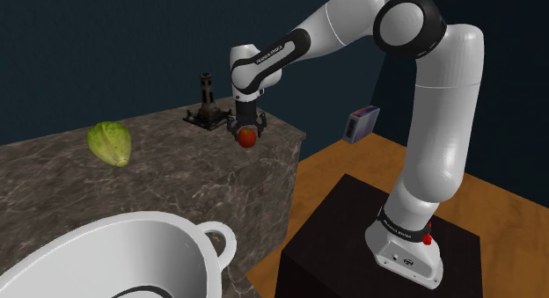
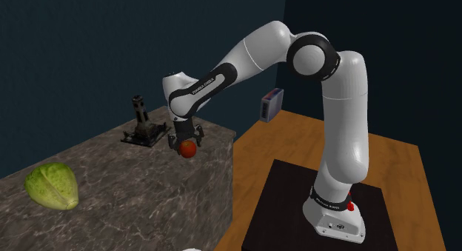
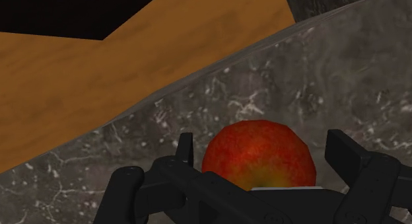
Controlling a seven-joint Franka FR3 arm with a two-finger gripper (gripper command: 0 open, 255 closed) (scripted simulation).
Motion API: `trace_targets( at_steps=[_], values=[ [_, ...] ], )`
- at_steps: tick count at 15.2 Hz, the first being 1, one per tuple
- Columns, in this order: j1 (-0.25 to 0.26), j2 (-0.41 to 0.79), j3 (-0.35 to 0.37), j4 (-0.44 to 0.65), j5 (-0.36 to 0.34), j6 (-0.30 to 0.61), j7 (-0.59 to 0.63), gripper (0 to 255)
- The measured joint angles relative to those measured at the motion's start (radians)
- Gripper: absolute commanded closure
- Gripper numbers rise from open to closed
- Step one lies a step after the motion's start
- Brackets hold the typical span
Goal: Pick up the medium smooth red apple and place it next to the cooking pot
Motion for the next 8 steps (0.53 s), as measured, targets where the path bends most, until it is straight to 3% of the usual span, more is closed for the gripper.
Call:
trace_targets(
  at_steps=[1,8],
  values=[
    [0.000,0.000,0.000,0.000,0.000,0.000,0.000,255],
    [0.000,-0.002,0.000,0.001,0.000,-0.001,0.000,255]
  ],
)
